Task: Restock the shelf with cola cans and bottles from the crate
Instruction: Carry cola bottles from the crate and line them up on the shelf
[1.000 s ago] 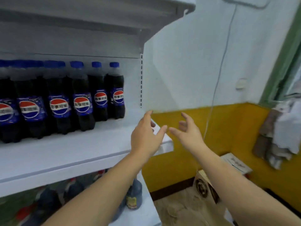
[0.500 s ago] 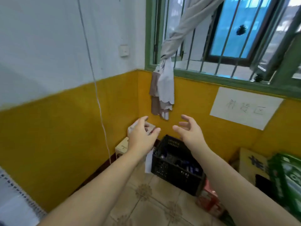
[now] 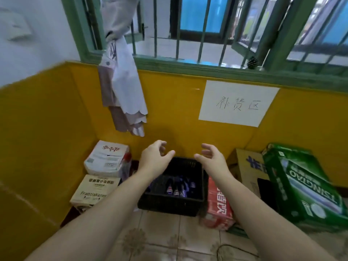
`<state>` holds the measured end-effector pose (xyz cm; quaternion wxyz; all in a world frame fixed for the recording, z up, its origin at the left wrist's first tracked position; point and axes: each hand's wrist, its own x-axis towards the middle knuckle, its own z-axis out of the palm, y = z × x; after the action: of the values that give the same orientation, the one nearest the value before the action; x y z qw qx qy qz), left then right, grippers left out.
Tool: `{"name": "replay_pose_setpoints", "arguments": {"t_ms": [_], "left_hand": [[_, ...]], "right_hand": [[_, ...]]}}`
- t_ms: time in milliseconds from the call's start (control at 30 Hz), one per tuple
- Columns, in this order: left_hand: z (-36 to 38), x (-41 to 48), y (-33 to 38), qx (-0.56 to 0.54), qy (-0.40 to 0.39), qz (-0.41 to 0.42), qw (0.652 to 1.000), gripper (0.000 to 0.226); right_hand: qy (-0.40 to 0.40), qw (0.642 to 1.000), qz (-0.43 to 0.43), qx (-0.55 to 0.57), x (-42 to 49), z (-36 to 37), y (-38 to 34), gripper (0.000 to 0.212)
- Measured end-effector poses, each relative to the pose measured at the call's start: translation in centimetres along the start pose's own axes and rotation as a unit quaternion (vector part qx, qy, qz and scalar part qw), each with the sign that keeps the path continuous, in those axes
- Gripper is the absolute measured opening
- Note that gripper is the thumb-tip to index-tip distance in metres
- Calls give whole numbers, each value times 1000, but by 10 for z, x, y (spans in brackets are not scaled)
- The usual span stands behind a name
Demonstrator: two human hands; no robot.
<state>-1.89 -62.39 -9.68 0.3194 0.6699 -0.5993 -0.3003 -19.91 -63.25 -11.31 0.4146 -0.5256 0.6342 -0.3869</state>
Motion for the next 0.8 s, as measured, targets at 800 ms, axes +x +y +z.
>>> {"name": "replay_pose_setpoints", "arguments": {"t_ms": [800], "left_hand": [[185,263,-205,47,-178,-189,965,48]], "right_hand": [[-80,950,297,-63,292,113,257,55]]}}
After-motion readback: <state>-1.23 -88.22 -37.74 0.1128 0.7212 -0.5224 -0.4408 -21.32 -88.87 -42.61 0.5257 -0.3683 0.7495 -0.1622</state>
